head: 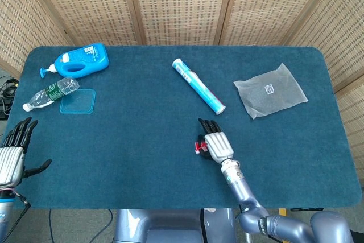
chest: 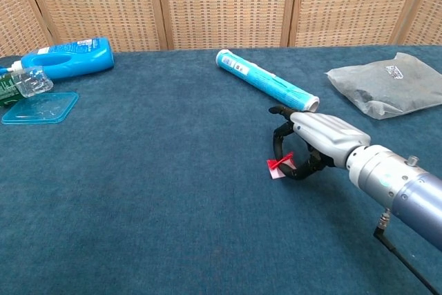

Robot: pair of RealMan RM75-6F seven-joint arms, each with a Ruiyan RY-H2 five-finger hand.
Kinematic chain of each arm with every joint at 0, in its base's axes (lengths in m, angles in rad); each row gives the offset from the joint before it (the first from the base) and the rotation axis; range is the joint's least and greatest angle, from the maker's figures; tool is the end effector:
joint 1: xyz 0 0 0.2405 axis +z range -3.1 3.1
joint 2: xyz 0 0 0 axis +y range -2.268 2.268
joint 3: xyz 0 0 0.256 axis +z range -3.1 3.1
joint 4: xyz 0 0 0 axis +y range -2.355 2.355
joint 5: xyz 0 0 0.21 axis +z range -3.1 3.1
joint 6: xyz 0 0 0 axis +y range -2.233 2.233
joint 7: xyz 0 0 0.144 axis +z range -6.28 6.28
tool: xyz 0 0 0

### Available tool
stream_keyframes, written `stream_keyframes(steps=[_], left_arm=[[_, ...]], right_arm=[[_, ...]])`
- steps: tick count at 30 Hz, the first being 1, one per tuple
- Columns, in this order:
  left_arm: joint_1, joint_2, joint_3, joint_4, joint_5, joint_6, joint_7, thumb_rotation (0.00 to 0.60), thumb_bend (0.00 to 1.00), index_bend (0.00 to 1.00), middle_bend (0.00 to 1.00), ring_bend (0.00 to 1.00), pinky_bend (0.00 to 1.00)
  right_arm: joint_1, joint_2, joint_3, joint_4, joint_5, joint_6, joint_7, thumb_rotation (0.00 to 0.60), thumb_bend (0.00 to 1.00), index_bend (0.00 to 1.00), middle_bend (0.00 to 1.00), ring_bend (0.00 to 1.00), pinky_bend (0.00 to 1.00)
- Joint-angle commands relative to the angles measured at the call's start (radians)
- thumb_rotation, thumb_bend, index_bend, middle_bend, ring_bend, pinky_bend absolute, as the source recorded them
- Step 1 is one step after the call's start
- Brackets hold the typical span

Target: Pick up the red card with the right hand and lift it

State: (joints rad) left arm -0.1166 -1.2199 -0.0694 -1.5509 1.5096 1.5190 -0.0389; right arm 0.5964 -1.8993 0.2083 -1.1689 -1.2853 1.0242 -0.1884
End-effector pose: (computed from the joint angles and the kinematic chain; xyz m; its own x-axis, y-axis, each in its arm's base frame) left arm -0.3032 0.1949 0.1388 0.3183 -0.0575 0.9462 0.9458 -0.0487 -0.3211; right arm -0.1606 -0.3107 -0.0954 0.2651 -0.2722 0.9250 -0.9394 -0.2894 0.1840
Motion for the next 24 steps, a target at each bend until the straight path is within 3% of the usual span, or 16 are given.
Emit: stream_keyframes(steps=[1,24], left_arm=[[0.000,0.001,-0.001,0.000,0.000,0.001,-0.001,0.600,0.19,0.00,0.00,0.00,0.10],[0.001,0.004,-0.002,-0.002,0.001,0.003,-0.006,0.600,0.19,0.00,0.00,0.00,0.10]], right_arm=[[0.007,0.000,0.009,0.000,0.007,-0.001,-0.007,0.600,0.55,0.62,0.07,0.00,0.00],[0.079,0.010,0.071,-0.048,0.073,-0.007,-0.102,0.600,0.54,0.62,0.07,0.00,0.00]])
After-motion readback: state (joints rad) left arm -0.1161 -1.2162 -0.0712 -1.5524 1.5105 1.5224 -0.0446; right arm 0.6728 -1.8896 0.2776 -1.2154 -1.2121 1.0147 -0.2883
